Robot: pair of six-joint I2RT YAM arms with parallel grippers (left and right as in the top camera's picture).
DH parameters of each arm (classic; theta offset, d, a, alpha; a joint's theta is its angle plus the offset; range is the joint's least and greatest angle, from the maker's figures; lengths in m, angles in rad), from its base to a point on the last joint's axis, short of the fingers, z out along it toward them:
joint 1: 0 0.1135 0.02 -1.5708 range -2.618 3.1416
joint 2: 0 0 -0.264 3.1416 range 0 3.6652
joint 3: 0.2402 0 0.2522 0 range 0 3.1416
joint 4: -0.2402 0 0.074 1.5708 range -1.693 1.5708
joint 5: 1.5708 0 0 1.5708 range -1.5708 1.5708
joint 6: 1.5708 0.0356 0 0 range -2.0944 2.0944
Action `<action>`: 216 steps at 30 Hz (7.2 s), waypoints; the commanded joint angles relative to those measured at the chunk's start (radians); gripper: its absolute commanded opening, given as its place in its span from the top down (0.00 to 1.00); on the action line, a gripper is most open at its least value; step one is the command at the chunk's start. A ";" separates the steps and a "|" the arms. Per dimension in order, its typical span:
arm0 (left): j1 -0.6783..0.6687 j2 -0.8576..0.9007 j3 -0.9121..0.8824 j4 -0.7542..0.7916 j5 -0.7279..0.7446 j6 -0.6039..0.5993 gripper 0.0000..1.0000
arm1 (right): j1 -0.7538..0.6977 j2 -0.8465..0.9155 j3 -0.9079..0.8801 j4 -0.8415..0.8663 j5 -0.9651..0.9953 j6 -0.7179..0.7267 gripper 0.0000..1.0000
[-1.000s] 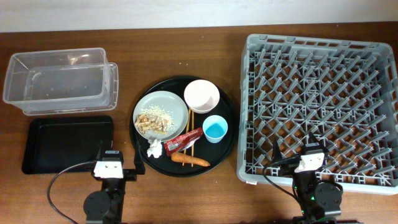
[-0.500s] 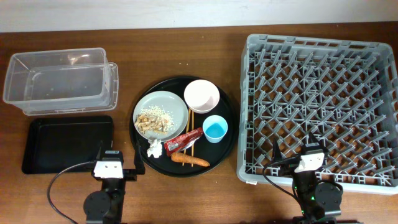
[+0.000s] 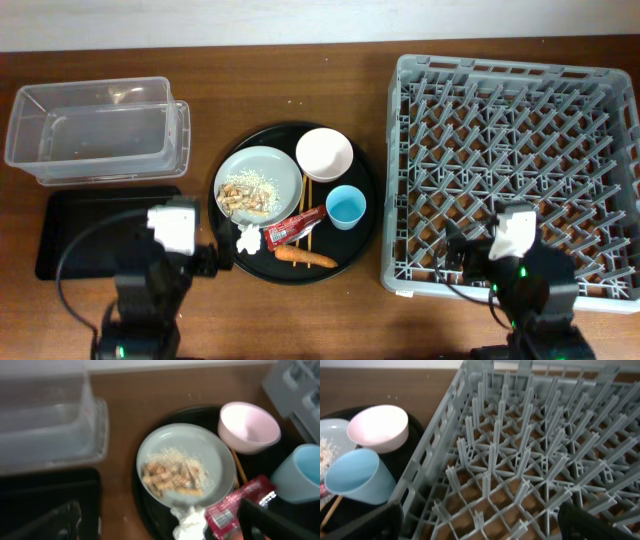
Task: Sort waste into correct bins and load items into the dishwasher rack
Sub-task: 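Move both grippers toward the items on the black tray, then grasp the white tissue with the left gripper and drop it in the clear bin, then grasp the red snack wrapper with the left gripper and drop it in the bin, then hand the light-blue cup from left to right gripper, place in rack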
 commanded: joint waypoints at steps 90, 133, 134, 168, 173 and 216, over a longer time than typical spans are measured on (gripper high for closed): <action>0.097 1.281 0.893 -0.003 -0.048 -0.006 0.96 | 0.007 0.589 0.423 -0.450 -0.029 0.021 0.02; -0.523 1.205 0.502 -0.223 -0.123 -0.185 0.56 | 0.007 0.589 0.423 -0.452 -0.032 0.021 0.02; -0.523 1.212 0.502 -0.224 -0.123 -0.185 0.59 | 0.007 0.589 0.423 -0.452 -0.032 0.021 0.02; 0.132 0.983 0.696 0.198 -0.050 -0.141 0.52 | 0.007 0.589 0.423 -0.449 -0.032 0.021 0.02; -0.241 0.981 0.696 -0.159 0.152 -0.141 0.47 | 0.007 0.589 0.423 -0.453 -0.032 0.021 0.02; -0.327 1.091 0.696 0.319 1.266 -0.435 1.00 | 0.007 0.747 0.422 0.185 -1.204 -0.272 0.24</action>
